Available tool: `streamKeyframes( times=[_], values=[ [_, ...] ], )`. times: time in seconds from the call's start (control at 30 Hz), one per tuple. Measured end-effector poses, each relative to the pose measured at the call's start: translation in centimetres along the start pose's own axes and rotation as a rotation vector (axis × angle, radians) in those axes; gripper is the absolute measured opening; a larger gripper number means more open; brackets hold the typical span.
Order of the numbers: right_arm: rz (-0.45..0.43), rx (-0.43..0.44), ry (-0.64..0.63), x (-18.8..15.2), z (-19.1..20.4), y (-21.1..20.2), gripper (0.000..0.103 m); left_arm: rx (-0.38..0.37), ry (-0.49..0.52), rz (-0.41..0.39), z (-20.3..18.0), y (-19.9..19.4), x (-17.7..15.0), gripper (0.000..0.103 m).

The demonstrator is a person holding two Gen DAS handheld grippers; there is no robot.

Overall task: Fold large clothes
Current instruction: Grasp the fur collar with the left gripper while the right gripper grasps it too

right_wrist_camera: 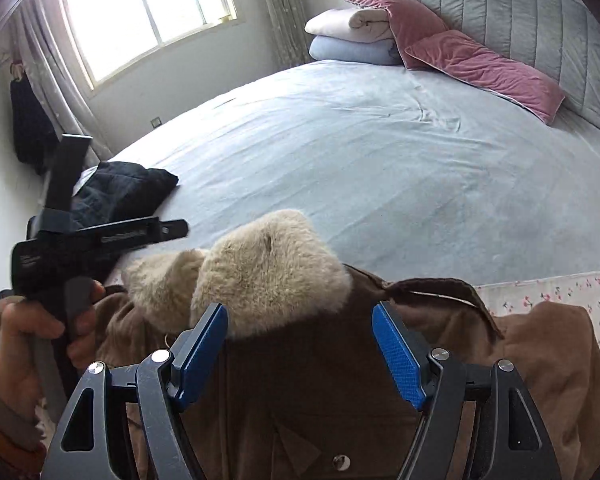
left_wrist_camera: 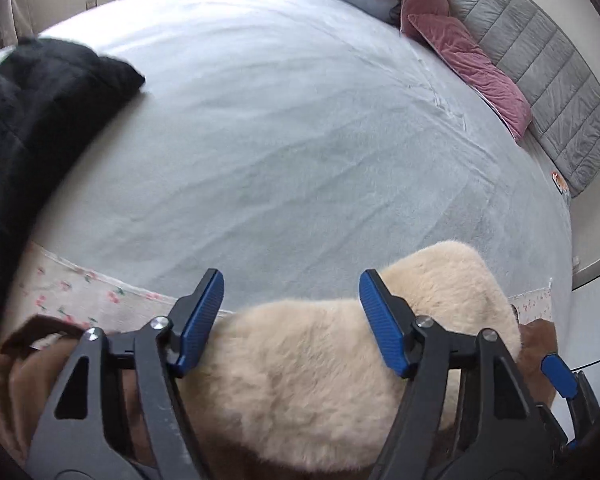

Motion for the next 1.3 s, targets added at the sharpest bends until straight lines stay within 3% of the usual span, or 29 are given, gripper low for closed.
streamKeyframes(
  times=[0.07, 0.1, 0.17, 0.2, 0.3, 0.4, 0.5, 0.6, 0.67, 0.73, 0.83, 0.87, 0.9, 0.93, 0.97, 1.03, 1.07, 1.13, 1.2, 1.3],
  values=[
    [-0.009, -0.006, -0.021, 0.1, 0.3, 0.4, 0.076, -0.003, -0.052, 0.070, 0.6, 2.1, -2.1, 0.061],
    [-0.014, -0.011, -0.026, 0.1, 0.5, 0.5, 0.076, -0.038, -0.097, 0.069, 1.1, 2.4, -3.2, 0.053],
    [-0.031, 0.000, -0.028, 0.4, 1.1, 0.8, 0.076, -0.133, -0.158, 0.003, 1.5, 1.2, -4.8, 0.037],
    [-0.037, 0.011, -0.029, 0.8, 1.6, 1.0, 0.076, -0.137, -0.147, -0.030, 1.3, 0.5, -5.2, 0.028],
    [-0.055, 0.031, -0.038, 2.1, 3.6, 2.0, 0.076, -0.148, -0.111, -0.174, 0.5, -1.8, -7.1, 0.021],
    [0.009, 0.013, -0.068, 3.0, 5.4, 4.8, 0.076, -0.217, -0.128, -0.292, 0.9, -3.3, -8.7, 0.019],
    [0.080, -0.066, -0.117, 2.5, 5.7, 8.3, 0.076, -0.226, -0.110, -0.333, 1.6, -4.5, -9.0, 0.013],
    [0.128, -0.144, -0.173, 0.6, 4.5, 9.9, 0.071, -0.168, -0.051, -0.394, 2.3, -5.9, -8.5, 0.003],
    [0.148, -0.181, -0.196, -1.5, 3.1, 9.6, 0.067, -0.190, -0.077, -0.376, 3.4, -6.2, -8.2, 0.002],
    [0.163, -0.165, -0.180, -3.2, 1.7, 8.6, 0.067, -0.229, -0.073, -0.325, 3.4, -5.7, -8.0, 0.002],
    [0.211, -0.143, -0.129, -5.3, -0.2, 7.8, 0.067, -0.279, -0.048, -0.349, 2.6, -6.2, -7.9, 0.005],
    [0.217, -0.141, -0.124, -5.8, -0.5, 7.6, 0.067, -0.305, -0.033, -0.354, 1.9, -6.8, -8.0, 0.021],
    [0.219, -0.145, -0.122, -6.1, -0.6, 7.4, 0.068, -0.337, -0.007, -0.355, 1.0, -6.8, -8.0, 0.055],
    [0.217, -0.150, -0.121, -6.2, -0.6, 7.1, 0.068, -0.350, 0.016, -0.362, 0.1, -6.8, -8.2, 0.068],
    [0.212, -0.155, -0.124, -6.3, -0.4, 6.7, 0.068, -0.339, 0.035, -0.368, -0.5, -6.6, -8.4, 0.075],
    [0.201, -0.170, -0.136, -6.0, 0.0, 6.0, 0.069, -0.262, 0.101, -0.290, -1.4, -4.7, -8.8, 0.072],
    [0.193, -0.171, -0.136, -5.6, 0.3, 5.7, 0.069, -0.243, 0.112, -0.238, -1.3, -3.6, -9.1, 0.065],
    [0.165, -0.158, -0.135, -4.3, 1.1, 4.9, 0.069, -0.259, 0.080, -0.162, -0.5, -2.0, -9.5, 0.058],
    [0.136, -0.165, -0.150, -2.7, 2.4, 4.4, 0.069, -0.283, 0.090, -0.130, -0.4, -1.9, -9.6, 0.049],
    [0.085, -0.189, -0.210, -0.2, 5.4, 4.4, 0.069, -0.291, 0.137, -0.092, -0.9, -2.0, -10.1, 0.044]
  ],
)
Point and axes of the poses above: each gripper's, at about its wrist camera, not at the fingertips, and y roughly the way its jaws point, z to its left, x to its top, the point moved 6 cm from there along y, roughly the way its jaws point, and after that the axes turned 6 degrees about y, right-handed, at the moved point
